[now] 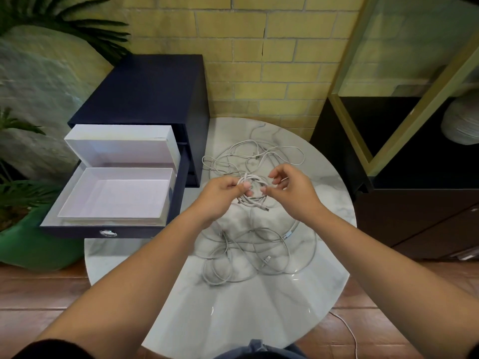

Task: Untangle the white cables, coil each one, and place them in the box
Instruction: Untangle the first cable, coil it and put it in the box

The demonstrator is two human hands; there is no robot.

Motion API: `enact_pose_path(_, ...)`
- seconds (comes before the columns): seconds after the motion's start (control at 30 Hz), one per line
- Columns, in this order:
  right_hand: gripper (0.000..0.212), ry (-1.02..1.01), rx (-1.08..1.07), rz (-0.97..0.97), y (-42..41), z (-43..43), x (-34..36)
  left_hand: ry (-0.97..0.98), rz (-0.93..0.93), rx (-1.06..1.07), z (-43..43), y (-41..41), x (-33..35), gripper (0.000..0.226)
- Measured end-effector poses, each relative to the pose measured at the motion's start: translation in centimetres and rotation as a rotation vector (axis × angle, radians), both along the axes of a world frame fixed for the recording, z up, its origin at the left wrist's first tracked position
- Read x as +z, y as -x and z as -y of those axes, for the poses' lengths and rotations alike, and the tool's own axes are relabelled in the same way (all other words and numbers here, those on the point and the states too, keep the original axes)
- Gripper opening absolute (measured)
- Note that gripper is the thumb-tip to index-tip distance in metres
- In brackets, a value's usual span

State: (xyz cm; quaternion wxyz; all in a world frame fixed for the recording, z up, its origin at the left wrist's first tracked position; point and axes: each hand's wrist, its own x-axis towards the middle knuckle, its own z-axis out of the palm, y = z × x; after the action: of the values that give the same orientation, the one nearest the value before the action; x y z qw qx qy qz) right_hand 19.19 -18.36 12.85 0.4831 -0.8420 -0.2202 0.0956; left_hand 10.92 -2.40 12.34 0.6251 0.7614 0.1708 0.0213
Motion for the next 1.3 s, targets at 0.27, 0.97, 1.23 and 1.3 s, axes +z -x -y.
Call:
enact_pose_path(0.27,0.017,0.091,0.075,0.166,0.4,-0.2,-0.8,0.197,-0.138,-0.008,1.4,-0.8,0.1,0.039)
enact_pose_path(0.97,0.005,0.328,0.138,0.257,-1.6,-0.3,1.3,-0.262,0.002,0.092,1.5,-0.5,0.3,0.045)
enact_pose_path(1.23,0.013,-0.236,-0.053,-0.320,0.6,-1.2,-0.3,0.407,-0.017,0.238,2.5,-1.7,0.5,0.041)
enact_pose_path(1.3,0.014,-0.315,-0.046,-0.466,1.1,-1.5,-0.4,0.422,-0.005,0.252,2.3,-1.8,0.2,0.040)
